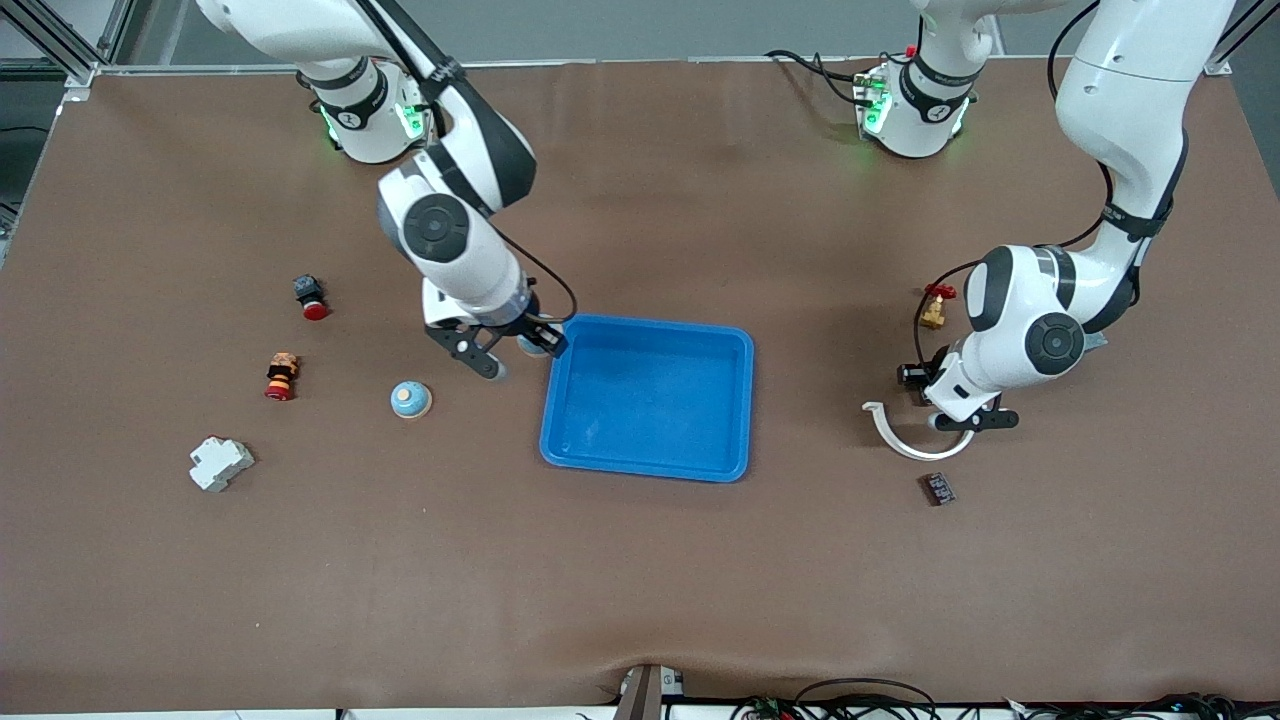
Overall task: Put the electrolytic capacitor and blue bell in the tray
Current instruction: 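Release the right gripper's bell into the tray while the left gripper brings the capacitor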
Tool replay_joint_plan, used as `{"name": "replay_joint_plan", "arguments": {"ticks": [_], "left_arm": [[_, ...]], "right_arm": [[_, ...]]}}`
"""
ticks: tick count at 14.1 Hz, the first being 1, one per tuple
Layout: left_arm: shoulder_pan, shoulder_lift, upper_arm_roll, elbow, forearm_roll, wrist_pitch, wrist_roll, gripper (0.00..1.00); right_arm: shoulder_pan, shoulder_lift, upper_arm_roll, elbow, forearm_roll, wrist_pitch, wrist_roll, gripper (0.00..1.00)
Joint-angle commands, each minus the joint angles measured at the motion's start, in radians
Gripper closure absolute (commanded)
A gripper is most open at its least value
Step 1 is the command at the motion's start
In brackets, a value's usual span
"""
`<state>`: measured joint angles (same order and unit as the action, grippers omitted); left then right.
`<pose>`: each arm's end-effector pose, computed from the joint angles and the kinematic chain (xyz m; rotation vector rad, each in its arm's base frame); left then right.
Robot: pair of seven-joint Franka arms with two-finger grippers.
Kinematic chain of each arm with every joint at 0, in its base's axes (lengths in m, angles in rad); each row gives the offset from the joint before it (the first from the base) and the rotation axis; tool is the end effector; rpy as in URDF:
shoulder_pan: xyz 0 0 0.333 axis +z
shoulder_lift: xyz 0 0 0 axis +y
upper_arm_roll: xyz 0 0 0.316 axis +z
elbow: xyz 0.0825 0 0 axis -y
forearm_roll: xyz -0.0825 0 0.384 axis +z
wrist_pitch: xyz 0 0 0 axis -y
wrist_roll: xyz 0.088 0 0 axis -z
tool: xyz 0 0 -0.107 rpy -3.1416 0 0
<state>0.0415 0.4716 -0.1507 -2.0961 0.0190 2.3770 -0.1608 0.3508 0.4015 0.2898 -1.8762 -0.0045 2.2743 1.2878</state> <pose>0.5583 -0.0623 0.1805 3.0943 0.0720 -0.2967 0.5141 0.3694 0.3074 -2.8977 1.0037 0.1252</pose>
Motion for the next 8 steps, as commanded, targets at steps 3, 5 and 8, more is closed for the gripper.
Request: {"name": "replay_joint_plan", "arguments": {"ticks": [3,5,8], "left_arm": [[0.003,0.004,0.0,0.022,0.025,-0.002,-0.016,1.0],[0.001,0.004,-0.001,0.044,0.025,-0.01,-0.019,1.0],[-0.018,0.002,-0.012,0.135,0.025,-0.128,-0.129,1.0]], "right_arm": [[0.065,0.161,-0.012,0.129,-0.06,0.008,0.122,1.0],[0.074,0.2,-0.012,0.141,-0.106,0.048,0.174,1.0],[0.092,0.244,-0.012,0.15,-0.143,0.085,0.211,1.0]]}}
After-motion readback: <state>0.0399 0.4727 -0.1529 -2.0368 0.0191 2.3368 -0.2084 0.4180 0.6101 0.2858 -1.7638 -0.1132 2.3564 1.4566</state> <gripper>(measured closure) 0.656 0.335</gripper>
